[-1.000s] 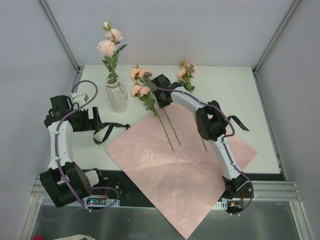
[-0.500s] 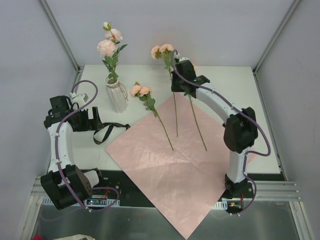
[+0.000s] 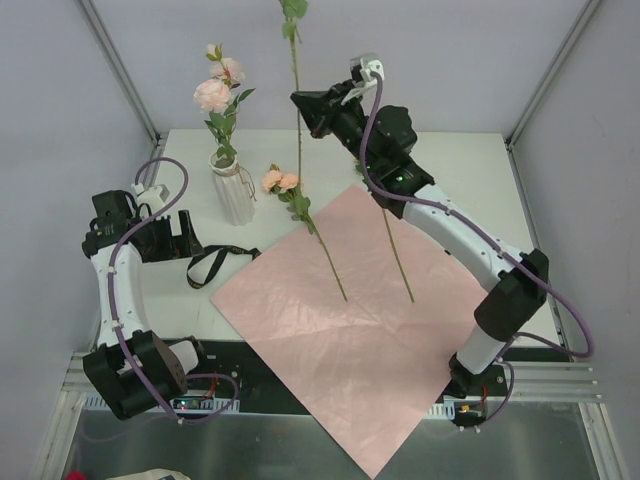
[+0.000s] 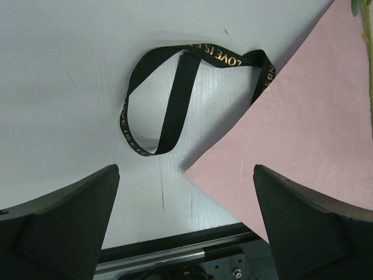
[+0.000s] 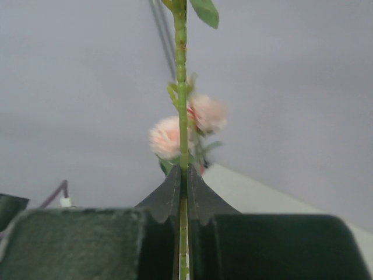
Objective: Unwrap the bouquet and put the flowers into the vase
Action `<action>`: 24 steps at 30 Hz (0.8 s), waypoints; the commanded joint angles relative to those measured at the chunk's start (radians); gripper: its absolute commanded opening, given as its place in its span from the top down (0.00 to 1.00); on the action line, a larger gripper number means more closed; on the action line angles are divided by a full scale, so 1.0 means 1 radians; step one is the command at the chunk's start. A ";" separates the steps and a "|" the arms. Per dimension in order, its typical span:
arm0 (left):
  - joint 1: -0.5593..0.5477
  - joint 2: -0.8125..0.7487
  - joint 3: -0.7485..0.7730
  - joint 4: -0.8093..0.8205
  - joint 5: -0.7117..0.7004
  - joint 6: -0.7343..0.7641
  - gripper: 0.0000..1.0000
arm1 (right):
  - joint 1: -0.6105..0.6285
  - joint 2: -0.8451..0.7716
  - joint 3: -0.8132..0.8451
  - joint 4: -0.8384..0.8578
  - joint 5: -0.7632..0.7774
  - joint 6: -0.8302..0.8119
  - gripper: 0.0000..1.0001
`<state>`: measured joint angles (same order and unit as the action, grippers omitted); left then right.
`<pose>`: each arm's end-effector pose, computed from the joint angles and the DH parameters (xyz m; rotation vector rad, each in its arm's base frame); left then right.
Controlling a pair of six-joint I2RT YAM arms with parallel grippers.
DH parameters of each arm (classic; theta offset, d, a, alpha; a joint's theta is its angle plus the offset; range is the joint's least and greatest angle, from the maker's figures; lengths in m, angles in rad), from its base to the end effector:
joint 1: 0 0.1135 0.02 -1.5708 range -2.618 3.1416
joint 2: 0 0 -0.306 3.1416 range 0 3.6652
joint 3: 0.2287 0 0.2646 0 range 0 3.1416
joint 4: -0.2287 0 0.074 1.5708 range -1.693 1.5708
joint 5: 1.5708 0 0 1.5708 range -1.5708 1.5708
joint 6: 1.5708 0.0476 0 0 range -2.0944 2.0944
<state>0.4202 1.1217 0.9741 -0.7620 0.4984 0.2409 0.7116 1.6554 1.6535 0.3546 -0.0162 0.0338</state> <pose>0.2120 0.0698 0.3192 -0.0060 2.3571 -0.3037 0.3159 0.2734 0.5199 -0.4273 1.1689 0.6590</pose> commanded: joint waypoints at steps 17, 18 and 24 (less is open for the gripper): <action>0.107 0.047 0.112 -0.049 0.100 -0.026 0.01 | 0.135 0.538 0.655 0.569 -0.271 -0.146 1.00; 0.107 0.047 0.112 -0.053 0.101 -0.022 0.01 | 0.135 0.547 0.666 0.576 -0.268 -0.144 1.00; 0.107 0.046 0.124 -0.098 0.123 0.026 0.01 | 0.134 0.635 0.749 0.606 -0.243 -0.143 1.00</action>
<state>0.5209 1.1732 1.0599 -0.8062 0.5747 0.2157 0.8478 2.2559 2.3013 0.8524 -0.2680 -0.1066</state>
